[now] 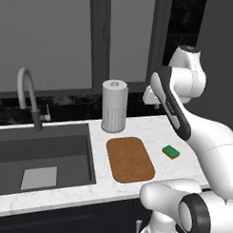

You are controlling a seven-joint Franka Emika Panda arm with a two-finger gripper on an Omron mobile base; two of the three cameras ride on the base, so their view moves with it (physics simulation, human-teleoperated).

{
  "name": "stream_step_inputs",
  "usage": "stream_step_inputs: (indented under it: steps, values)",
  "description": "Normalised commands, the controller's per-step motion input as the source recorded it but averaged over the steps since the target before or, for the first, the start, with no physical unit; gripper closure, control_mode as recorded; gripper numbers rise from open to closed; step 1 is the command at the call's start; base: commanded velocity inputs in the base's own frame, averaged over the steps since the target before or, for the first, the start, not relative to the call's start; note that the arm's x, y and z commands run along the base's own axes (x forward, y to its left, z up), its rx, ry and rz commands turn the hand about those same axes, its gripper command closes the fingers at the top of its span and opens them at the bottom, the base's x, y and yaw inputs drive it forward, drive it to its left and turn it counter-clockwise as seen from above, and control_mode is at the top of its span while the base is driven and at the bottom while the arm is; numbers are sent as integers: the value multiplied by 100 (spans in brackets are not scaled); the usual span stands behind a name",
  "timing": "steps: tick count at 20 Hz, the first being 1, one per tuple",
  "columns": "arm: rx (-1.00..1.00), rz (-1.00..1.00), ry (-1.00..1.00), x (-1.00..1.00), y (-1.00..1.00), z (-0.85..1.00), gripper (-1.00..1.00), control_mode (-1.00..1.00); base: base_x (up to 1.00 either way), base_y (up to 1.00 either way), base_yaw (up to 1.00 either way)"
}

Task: Pick up the sponge from the counter and clean the cutting board by briefly scrubbing or pressing down on the cutting board. Once finished, release the sponge.

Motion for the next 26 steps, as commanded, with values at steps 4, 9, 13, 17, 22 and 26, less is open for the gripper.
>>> stream_step_inputs:
  steps: [4,9,13,17,22,26]
  values:
    - [0,0,0,-24,0,0,-100,-100,0,0,0]
    - [0,0,4,-56,0,-13,-100,-100,0,0,0]
    - [0,0,0,-41,0,-31,-100,-100,0,0,0]
    - [0,1,0,-26,-7,-41,-100,-100,0,0,0]
    - [0,0,0,9,-11,-47,-100,-100,0,0,0]
    - [0,0,0,54,-20,-45,-100,-100,0,0,0]
